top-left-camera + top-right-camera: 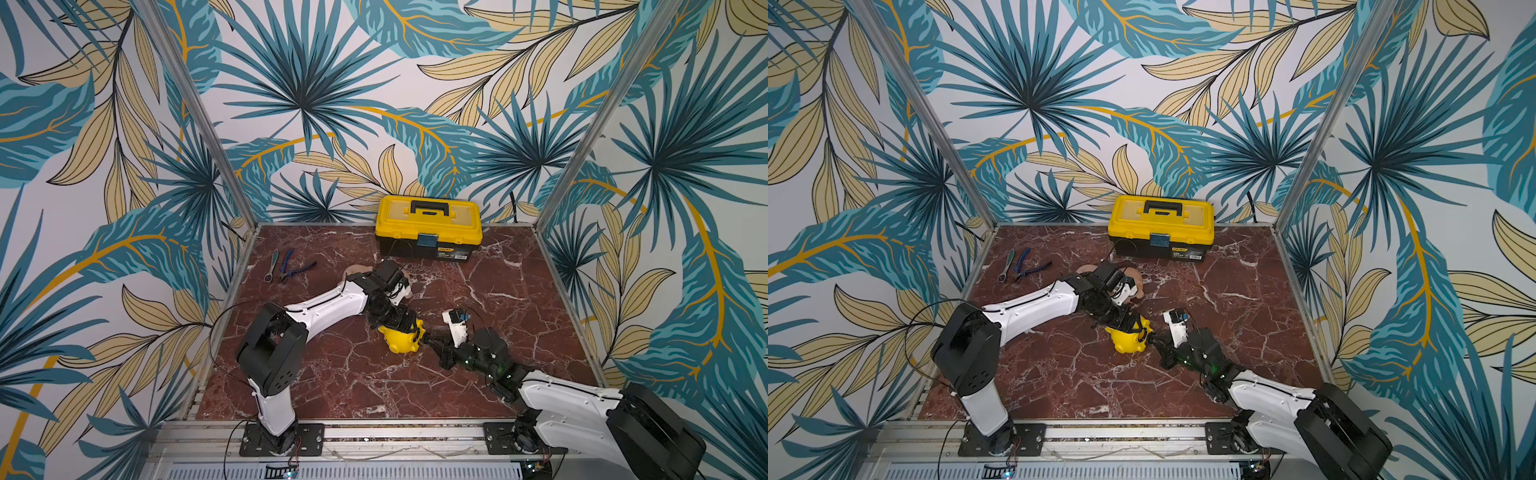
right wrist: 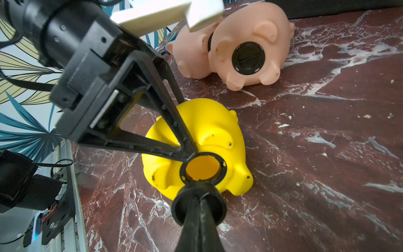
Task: Close piggy banks
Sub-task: Pick up the piggy bank from the center of the board, then insert the knob into the piggy bank.
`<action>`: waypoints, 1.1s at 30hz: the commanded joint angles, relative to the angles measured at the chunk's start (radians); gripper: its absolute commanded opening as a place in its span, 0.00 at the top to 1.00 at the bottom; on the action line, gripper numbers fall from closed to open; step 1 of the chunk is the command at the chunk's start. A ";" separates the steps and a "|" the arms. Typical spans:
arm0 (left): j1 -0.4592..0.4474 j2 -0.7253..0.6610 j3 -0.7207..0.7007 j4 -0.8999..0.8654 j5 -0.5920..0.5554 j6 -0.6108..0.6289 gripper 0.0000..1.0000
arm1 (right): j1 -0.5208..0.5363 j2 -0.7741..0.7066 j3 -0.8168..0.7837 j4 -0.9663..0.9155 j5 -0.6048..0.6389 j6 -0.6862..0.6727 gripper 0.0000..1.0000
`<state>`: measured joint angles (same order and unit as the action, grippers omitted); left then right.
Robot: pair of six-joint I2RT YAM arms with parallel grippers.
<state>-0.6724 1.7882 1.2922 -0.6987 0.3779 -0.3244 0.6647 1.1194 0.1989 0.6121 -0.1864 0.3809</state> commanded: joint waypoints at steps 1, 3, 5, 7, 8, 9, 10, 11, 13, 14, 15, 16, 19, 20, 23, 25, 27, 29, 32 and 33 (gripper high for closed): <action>0.004 0.027 -0.060 0.023 0.007 -0.013 0.13 | 0.007 0.015 -0.018 0.053 0.025 -0.014 1.00; 0.004 0.025 -0.066 0.027 0.008 -0.014 0.13 | 0.007 0.021 -0.018 0.063 0.023 -0.009 1.00; 0.005 0.026 -0.070 0.031 0.010 -0.014 0.13 | 0.007 0.030 -0.016 0.073 0.020 -0.009 1.00; 0.006 0.028 -0.070 0.032 0.011 -0.015 0.13 | 0.006 0.039 -0.012 0.075 0.021 -0.018 1.00; 0.006 0.029 -0.070 0.033 0.010 -0.015 0.13 | 0.006 0.043 -0.013 0.077 0.023 -0.022 1.00; 0.006 0.030 -0.070 0.033 0.009 -0.016 0.13 | 0.007 0.046 -0.012 0.078 0.027 -0.025 1.00; 0.006 0.030 -0.070 0.033 0.008 -0.017 0.13 | 0.007 0.049 -0.013 0.080 0.030 -0.026 1.00; 0.006 0.030 -0.070 0.033 0.008 -0.018 0.13 | 0.006 0.052 -0.013 0.081 0.035 -0.027 1.00; 0.006 0.029 -0.069 0.033 0.009 -0.018 0.13 | 0.007 0.058 -0.013 0.081 0.045 -0.024 1.00; 0.006 0.028 -0.070 0.033 0.009 -0.017 0.13 | 0.007 0.062 -0.011 0.081 0.048 -0.018 1.00; 0.006 0.027 -0.068 0.033 0.007 -0.018 0.13 | 0.006 0.066 -0.007 0.079 0.049 -0.005 1.00; 0.005 0.027 -0.069 0.033 0.006 -0.019 0.13 | 0.007 0.072 -0.001 0.077 0.044 0.006 1.00; 0.007 0.027 -0.067 0.038 0.006 -0.021 0.13 | 0.007 0.098 0.021 0.077 0.025 0.041 1.00; 0.007 0.028 -0.067 0.039 0.006 -0.022 0.13 | 0.007 0.107 0.023 0.084 0.025 0.052 1.00; 0.006 0.031 -0.067 0.043 0.008 -0.024 0.12 | 0.007 0.135 0.022 0.134 0.009 0.074 1.00; 0.004 0.031 -0.069 0.044 0.009 -0.024 0.12 | 0.006 0.153 0.033 0.138 -0.003 0.095 1.00; 0.005 0.030 -0.068 0.045 0.009 -0.024 0.12 | 0.007 0.171 0.049 0.140 -0.023 0.120 1.00; 0.004 0.029 -0.068 0.045 0.007 -0.025 0.12 | 0.007 0.185 0.053 0.158 -0.033 0.146 1.00; 0.005 0.030 -0.072 0.048 0.007 -0.027 0.12 | 0.007 0.197 0.064 0.160 -0.042 0.171 1.00; 0.004 0.030 -0.072 0.051 0.007 -0.027 0.12 | 0.007 0.200 0.073 0.147 -0.047 0.177 1.00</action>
<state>-0.6636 1.7840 1.2709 -0.6090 0.3973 -0.3489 0.6678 1.3052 0.2470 0.7364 -0.2062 0.5140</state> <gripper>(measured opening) 0.878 0.049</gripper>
